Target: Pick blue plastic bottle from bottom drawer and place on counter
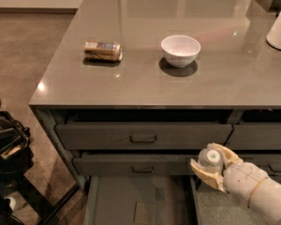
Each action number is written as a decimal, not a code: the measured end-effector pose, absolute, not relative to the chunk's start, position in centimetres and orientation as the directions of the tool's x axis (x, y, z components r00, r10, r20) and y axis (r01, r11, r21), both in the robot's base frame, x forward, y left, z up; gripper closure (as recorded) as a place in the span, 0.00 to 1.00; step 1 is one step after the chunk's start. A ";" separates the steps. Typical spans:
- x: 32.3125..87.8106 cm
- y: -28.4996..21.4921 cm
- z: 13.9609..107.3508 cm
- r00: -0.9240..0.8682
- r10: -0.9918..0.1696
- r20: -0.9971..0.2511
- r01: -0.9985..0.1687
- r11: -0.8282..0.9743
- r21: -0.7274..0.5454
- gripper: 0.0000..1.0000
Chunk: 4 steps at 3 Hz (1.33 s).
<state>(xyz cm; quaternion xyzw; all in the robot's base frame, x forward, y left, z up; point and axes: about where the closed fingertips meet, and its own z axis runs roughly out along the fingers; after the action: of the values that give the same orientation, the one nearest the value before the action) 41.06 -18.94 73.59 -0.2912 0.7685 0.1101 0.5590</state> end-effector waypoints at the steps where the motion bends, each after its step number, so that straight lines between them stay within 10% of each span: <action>1: 41.1 -19.0 73.6 -0.206 -0.324 -0.924 -0.570 0.807 -0.156 1.00; 4: 36.8 -17.7 91.5 -0.035 -0.393 -0.919 -0.654 0.704 -0.276 1.00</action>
Offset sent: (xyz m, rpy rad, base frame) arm -0.0199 0.0004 0.1074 -0.0391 -0.0426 0.1381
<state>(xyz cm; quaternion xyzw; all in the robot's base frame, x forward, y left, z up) 36.77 -17.71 91.48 -0.3681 0.7106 0.1109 0.5892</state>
